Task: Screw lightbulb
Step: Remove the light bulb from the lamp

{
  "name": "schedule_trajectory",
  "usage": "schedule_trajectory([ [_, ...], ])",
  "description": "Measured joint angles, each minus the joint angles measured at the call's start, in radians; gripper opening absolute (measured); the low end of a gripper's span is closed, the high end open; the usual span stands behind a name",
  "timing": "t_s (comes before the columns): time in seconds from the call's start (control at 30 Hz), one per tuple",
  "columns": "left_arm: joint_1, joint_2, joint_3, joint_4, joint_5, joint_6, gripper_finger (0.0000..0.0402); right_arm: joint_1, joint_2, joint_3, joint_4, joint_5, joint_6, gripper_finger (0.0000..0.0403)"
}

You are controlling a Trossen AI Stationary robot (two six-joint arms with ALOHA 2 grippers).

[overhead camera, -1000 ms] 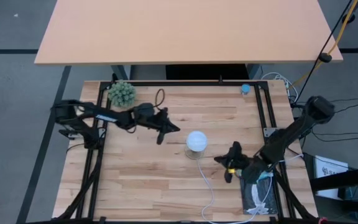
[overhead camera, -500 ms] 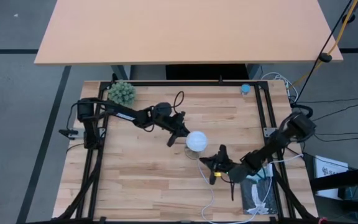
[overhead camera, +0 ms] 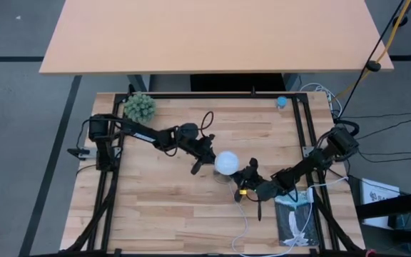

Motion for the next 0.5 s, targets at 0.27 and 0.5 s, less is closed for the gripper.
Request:
schedule_trajectory([
  [0.27,0.014,0.0,0.0,-0.006,-0.006,0.001,0.0,-0.056,0.0,0.0,-0.054,0.008,-0.05,0.0],
  [0.5,0.045,0.0,0.0,-0.021,-0.034,0.005,0.0,-0.09,-0.029,0.0,-0.066,-0.046,-0.066,0.0],
])
